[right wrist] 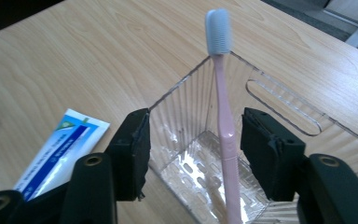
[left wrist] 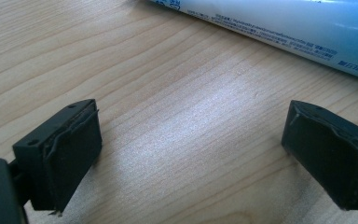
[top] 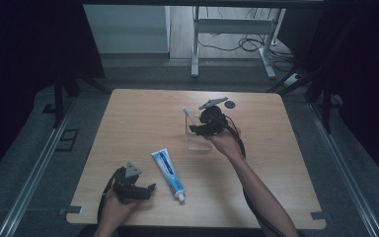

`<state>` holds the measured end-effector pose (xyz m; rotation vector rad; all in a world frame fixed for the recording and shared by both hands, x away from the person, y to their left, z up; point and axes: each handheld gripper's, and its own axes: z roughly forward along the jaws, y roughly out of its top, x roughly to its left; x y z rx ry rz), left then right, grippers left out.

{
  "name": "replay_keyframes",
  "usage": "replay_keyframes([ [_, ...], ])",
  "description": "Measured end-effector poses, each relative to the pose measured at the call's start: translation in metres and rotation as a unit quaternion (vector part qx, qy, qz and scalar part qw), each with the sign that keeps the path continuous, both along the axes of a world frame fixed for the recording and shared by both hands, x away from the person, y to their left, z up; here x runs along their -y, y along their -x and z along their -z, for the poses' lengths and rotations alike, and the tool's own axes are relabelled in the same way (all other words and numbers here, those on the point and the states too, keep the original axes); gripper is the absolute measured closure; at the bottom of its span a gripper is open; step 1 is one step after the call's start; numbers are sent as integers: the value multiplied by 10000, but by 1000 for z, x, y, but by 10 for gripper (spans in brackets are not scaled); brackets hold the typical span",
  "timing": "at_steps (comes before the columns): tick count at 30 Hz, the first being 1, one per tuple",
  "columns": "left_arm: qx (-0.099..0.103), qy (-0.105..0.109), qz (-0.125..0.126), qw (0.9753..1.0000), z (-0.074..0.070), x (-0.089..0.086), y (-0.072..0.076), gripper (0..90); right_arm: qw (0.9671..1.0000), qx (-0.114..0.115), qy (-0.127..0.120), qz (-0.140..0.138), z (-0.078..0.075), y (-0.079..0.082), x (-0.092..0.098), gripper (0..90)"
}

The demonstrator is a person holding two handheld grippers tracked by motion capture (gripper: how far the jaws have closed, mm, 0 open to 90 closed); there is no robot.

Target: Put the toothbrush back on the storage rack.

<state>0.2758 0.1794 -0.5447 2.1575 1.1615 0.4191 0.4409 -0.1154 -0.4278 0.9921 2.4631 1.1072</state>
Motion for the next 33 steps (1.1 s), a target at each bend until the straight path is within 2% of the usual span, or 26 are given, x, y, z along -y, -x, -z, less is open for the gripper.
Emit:
replay_keyframes([
  [5, 4, -11, 6, 10000, 0, 0, 0, 47, 10000, -15, -39, -84, -6, 8, 5, 349],
  [10, 12, 0, 3, 10000, 0, 0, 0, 47, 9997, 16, 45, -245, -7, 17, 13, 308],
  [19, 2, -5, 4, 10000, 0, 0, 0, 47, 9992, 137, 97, -375, -3, 33, 25, 214],
  [27, 10, -3, 2, 10000, 0, 0, 0, 47, 9985, 258, 141, -467, 1, 47, 32, 180],
  [33, 16, -14, 17, 10000, 0, 0, 0, 47, 9983, 266, 216, -479, 5, 55, 38, 149],
])
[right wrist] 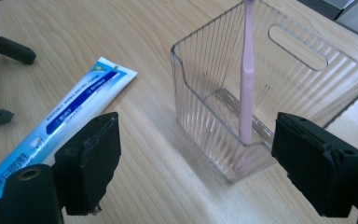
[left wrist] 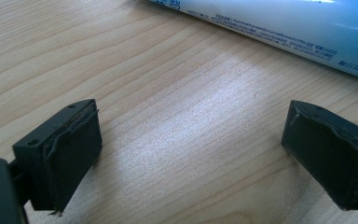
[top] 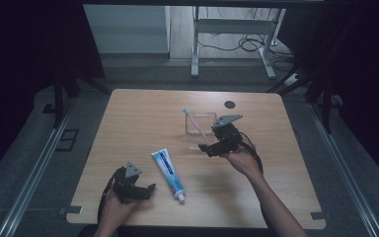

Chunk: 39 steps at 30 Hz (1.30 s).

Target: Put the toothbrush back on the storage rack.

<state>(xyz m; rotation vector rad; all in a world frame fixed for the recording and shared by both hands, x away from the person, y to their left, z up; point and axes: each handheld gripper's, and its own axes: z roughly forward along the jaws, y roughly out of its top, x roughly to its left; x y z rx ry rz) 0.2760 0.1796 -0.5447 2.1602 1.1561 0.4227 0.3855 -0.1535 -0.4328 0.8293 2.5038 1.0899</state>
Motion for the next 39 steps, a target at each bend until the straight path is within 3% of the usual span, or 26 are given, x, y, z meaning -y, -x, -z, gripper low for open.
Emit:
replay_keyframes([
  [13, 0, 3, -4, 10000, 0, 0, 0, 47, 9999, 4, -49, 89, 10, 13, 22, 130],
  [30, -10, 38, -46, 10000, 0, 1, 1, 47, 9996, -54, 103, 244, 38, 38, 44, 48],
  [39, -16, 34, -44, 10000, 0, 1, 1, 47, 9989, -102, -21, 447, 53, 51, 59, 19],
])
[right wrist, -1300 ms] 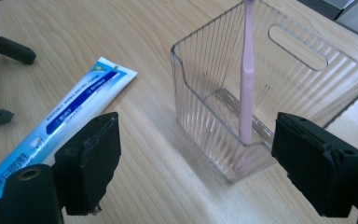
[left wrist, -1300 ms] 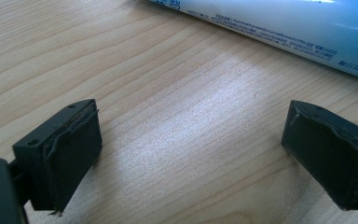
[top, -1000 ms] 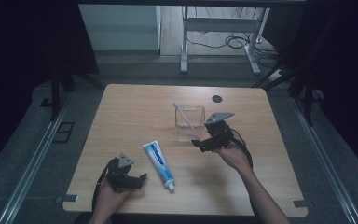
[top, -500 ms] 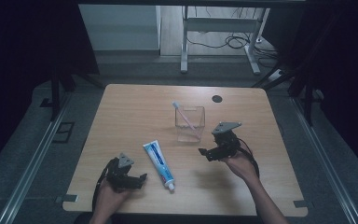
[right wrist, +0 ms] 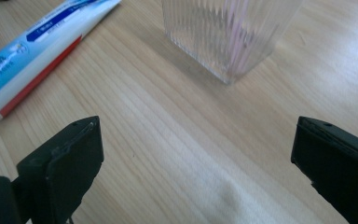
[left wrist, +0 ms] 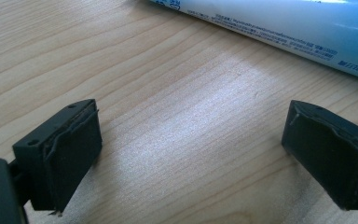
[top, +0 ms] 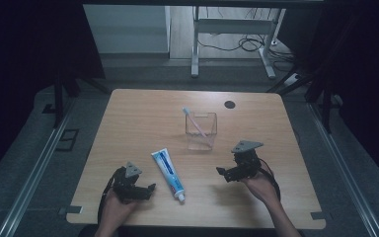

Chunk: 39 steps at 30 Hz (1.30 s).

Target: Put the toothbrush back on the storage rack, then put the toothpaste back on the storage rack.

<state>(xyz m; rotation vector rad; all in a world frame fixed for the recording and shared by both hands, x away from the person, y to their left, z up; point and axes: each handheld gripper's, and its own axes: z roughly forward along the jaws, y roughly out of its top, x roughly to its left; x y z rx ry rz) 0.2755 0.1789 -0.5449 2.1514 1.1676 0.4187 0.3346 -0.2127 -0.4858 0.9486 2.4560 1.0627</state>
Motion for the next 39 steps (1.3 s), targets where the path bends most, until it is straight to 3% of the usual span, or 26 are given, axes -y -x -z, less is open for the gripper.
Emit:
replay_keyframes([
  [30, 12, 28, -21, 10000, 0, 0, 0, 46, 9990, -284, 142, 309, 55, 28, 40, 21],
  [39, 23, 36, -23, 10000, 0, 0, 0, 51, 9992, -200, 87, 323, 58, 29, 42, 15],
])
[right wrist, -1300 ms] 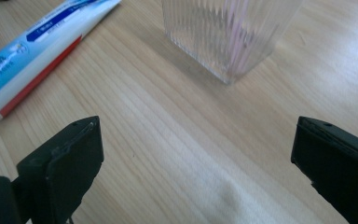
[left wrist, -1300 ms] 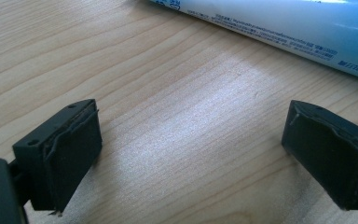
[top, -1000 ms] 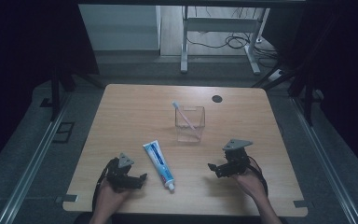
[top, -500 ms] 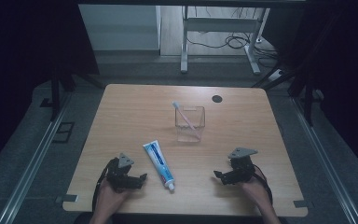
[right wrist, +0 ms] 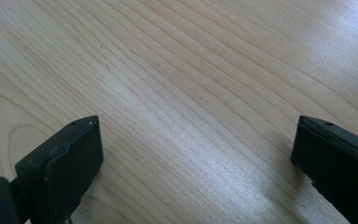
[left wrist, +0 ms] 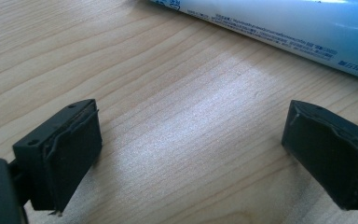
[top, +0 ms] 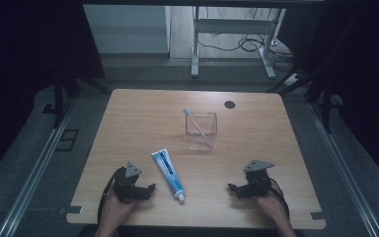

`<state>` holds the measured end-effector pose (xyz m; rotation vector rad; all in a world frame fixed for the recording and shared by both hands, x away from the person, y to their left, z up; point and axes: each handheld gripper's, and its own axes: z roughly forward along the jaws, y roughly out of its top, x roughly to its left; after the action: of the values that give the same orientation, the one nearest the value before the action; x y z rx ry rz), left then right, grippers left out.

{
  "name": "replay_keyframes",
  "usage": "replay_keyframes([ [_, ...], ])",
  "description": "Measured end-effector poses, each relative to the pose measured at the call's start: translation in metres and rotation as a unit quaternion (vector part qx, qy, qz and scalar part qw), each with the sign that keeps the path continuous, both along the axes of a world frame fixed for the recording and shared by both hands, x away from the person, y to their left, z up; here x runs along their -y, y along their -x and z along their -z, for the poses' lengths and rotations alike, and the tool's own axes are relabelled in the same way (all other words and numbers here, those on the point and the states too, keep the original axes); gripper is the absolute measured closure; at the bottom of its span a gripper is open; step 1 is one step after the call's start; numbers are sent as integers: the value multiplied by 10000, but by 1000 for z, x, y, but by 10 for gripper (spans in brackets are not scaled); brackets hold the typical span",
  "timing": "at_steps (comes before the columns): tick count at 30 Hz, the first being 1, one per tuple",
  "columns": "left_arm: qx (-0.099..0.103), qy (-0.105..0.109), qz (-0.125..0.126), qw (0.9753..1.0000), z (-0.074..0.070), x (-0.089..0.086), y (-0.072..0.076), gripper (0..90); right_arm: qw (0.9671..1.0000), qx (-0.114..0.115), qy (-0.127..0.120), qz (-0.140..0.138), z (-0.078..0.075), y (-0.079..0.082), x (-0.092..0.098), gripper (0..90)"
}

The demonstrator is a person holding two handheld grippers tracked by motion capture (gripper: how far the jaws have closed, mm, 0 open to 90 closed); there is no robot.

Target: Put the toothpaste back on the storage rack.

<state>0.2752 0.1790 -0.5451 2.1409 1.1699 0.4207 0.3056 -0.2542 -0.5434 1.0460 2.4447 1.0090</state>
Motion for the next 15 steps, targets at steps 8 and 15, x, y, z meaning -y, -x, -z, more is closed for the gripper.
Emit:
replay_keyframes([
  [8, 78, 43, 18, 10000, -2, -2, 2, 150, 10000, -2, 0, 19, 0, 0, 0, 15],
  [15, 136, -6, 74, 9999, -6, 1, 4, 252, 10000, -3, -3, 66, 0, 0, 0, 16],
])
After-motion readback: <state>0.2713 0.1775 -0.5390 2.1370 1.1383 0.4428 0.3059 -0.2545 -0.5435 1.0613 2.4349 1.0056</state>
